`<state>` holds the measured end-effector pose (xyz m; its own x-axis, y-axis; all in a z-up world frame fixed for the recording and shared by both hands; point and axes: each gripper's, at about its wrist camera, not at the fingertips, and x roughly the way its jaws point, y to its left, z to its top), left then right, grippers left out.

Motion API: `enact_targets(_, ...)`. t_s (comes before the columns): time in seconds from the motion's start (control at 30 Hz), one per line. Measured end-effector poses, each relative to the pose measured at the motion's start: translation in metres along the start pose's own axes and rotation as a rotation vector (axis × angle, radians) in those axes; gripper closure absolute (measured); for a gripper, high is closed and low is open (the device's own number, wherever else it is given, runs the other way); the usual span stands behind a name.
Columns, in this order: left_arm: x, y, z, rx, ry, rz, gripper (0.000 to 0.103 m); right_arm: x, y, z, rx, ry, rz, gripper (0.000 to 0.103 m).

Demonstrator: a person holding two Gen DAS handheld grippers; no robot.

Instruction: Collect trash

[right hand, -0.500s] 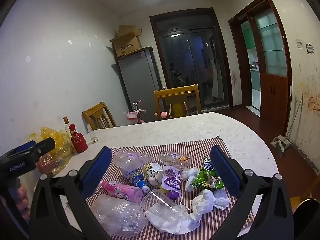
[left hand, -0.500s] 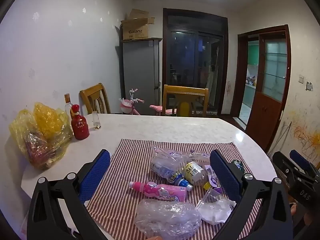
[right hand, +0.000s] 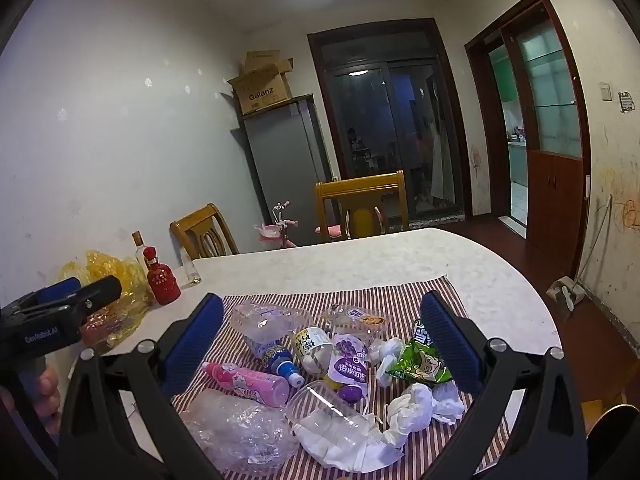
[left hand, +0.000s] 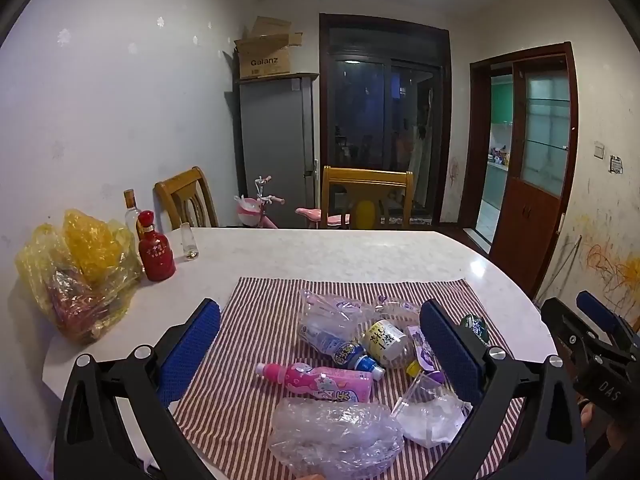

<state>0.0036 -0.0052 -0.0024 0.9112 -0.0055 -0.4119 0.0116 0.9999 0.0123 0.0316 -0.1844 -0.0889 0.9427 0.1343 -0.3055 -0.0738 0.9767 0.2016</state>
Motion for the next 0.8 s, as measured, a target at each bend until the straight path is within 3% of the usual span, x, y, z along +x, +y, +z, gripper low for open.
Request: enact_targets(0.8,0.001,-0.0042,0.0031,0.009,-0.002,-0.007,0.006,-0.0022,0.0006,0.0017,-0.004,-0.018,-0.002,0.004)
